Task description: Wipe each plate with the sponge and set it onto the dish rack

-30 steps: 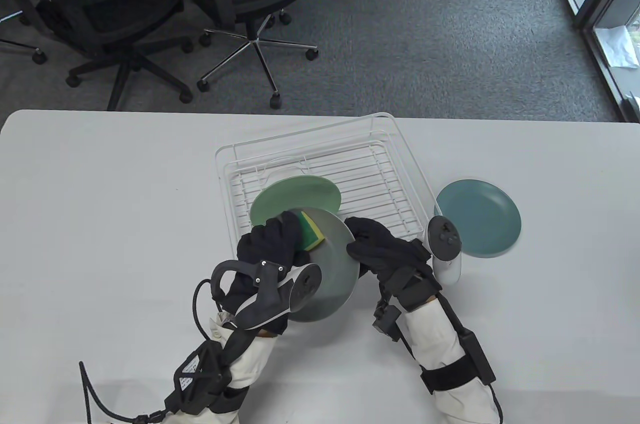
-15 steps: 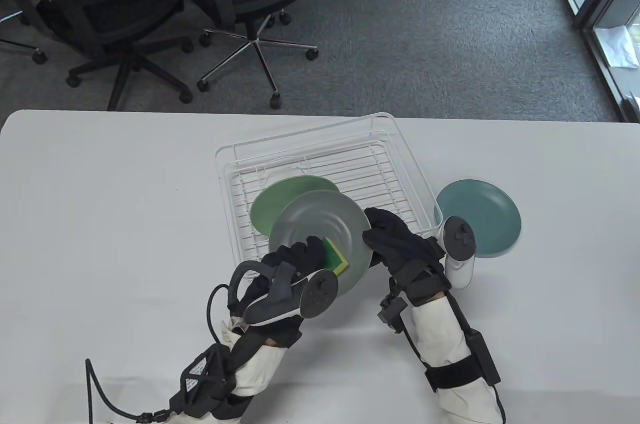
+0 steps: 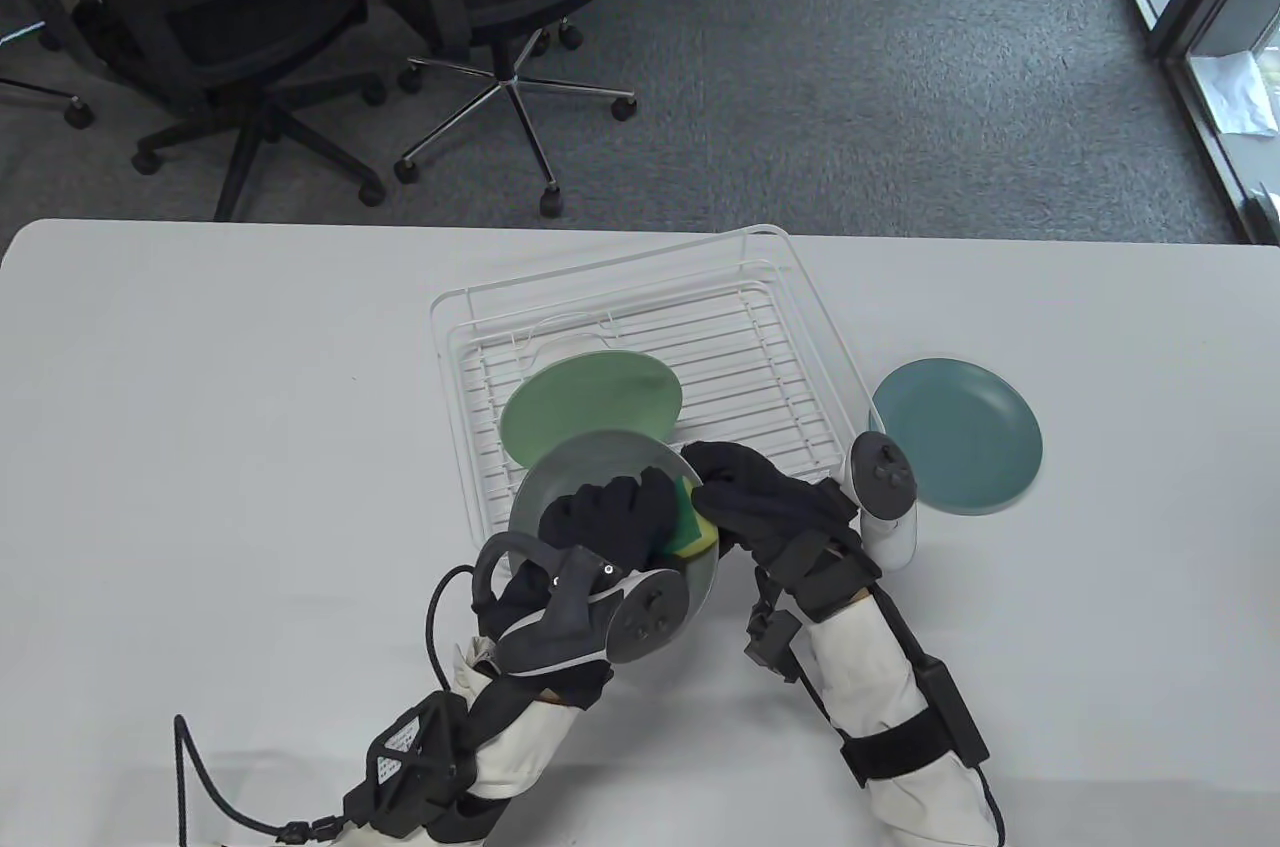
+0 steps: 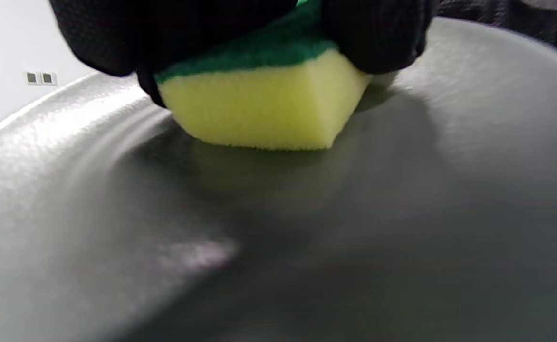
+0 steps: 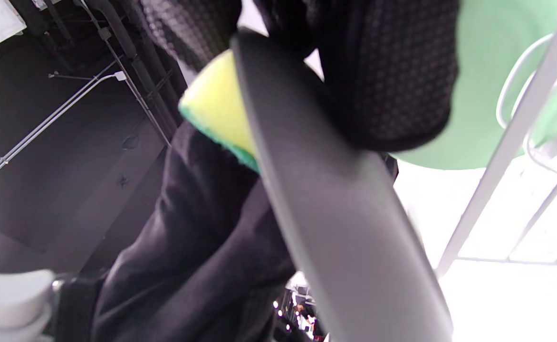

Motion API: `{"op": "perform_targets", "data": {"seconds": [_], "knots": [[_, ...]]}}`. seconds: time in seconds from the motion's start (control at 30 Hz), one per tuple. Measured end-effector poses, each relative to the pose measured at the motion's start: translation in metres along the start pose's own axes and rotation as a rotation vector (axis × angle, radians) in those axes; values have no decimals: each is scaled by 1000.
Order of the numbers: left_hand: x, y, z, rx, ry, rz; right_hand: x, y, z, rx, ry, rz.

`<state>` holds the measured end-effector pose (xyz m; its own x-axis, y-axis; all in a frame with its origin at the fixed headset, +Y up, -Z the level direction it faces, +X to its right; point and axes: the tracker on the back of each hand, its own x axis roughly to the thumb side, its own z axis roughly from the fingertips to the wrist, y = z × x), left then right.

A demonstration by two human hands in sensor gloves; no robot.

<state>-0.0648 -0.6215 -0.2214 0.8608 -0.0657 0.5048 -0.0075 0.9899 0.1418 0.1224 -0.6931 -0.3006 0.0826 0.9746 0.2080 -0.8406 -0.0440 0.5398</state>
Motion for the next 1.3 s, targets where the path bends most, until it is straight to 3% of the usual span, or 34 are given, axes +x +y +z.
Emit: {"op": "perform_targets", "data": {"seconds": [0.33, 0.53, 0.77, 0.9, 1.0, 1.1, 1.23, 1.3], "knots": [[-24, -5, -2, 91, 175, -67, 5, -1, 0, 37, -30, 27], [-32, -12, -8, -50, 251, -137, 12, -16, 7, -81, -27, 64], [-27, -13, -10, -223, 166, 12, 9, -32, 14, -189, -9, 47], [-19, -7, -7, -231, 57, 114, 8, -35, 16, -212, -6, 32], [-16, -2, -5, -154, -65, 282, 7, -38, 18, -231, -4, 15], [-23, 0, -2, 18, -115, 528, 5, -42, 20, -252, -5, -35], [-49, 1, 9, 328, 7, 806, 4, -49, 25, -298, -26, -119], [-66, -1, 14, 436, 91, 916, 4, -52, 27, -332, -36, -156]]}}
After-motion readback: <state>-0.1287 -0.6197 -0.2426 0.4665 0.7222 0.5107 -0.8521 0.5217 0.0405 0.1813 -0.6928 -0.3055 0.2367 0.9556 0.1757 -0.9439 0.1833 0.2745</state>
